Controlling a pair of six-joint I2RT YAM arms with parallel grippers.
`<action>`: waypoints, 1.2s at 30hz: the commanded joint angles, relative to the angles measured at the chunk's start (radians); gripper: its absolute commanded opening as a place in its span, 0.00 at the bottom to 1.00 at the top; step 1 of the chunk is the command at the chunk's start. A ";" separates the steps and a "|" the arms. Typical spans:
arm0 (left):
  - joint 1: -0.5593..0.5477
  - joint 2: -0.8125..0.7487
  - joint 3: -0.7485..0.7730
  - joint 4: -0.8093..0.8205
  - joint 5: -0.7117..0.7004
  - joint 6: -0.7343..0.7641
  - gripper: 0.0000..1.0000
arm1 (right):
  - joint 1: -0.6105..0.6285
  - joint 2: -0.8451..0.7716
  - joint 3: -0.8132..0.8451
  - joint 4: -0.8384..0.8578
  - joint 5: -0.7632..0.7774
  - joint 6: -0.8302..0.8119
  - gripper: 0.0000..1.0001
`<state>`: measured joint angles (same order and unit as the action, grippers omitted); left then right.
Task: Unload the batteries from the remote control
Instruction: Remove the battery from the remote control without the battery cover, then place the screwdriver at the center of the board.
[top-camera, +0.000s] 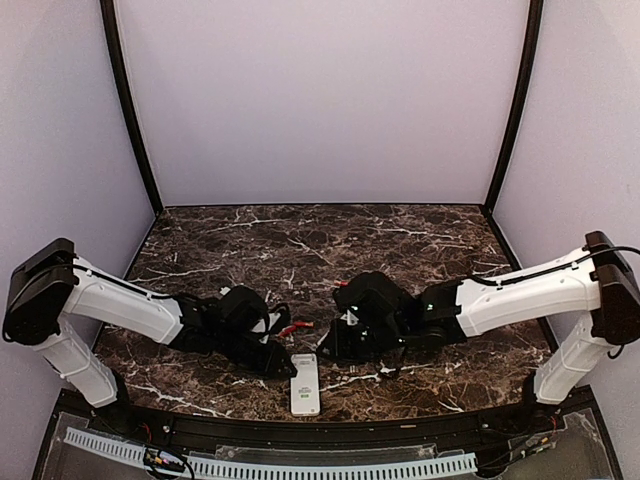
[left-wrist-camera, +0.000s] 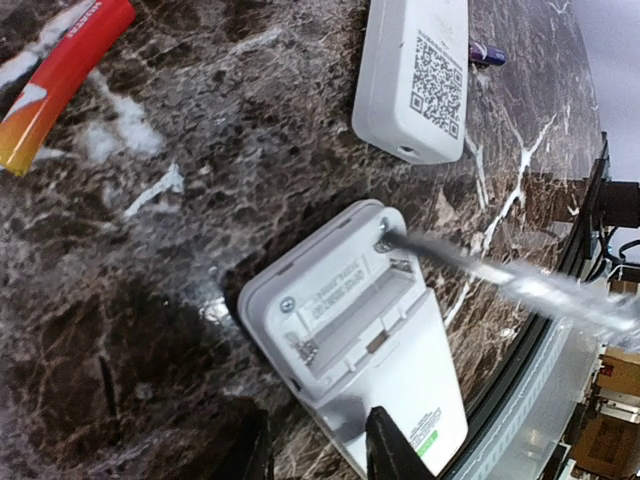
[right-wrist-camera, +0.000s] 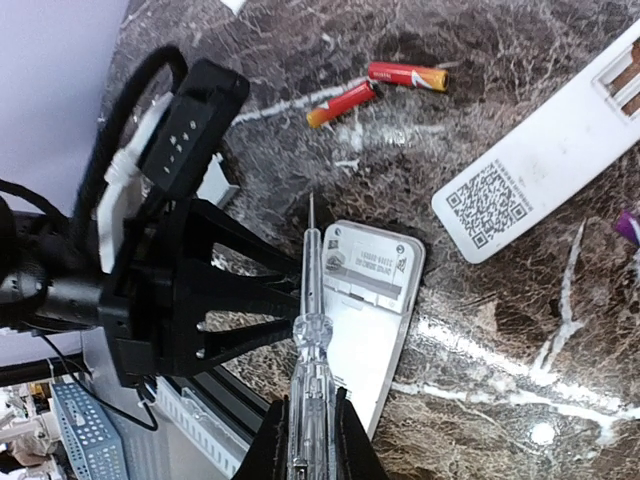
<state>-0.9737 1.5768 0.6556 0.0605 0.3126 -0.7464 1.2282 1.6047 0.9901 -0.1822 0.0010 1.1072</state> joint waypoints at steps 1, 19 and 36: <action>0.000 -0.074 0.020 -0.143 -0.110 0.009 0.41 | -0.018 -0.112 -0.052 0.090 0.049 -0.010 0.00; 0.556 -0.356 0.361 -0.673 -0.116 0.448 0.89 | -0.275 -0.485 -0.252 -0.080 0.190 -0.179 0.00; 0.840 -0.585 0.277 -0.488 -0.267 0.541 0.89 | -0.571 -0.372 -0.509 0.375 -0.038 -0.263 0.00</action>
<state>-0.1383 1.0672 0.9596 -0.4786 0.1310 -0.2455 0.6670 1.1568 0.5068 0.0013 0.0299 0.8707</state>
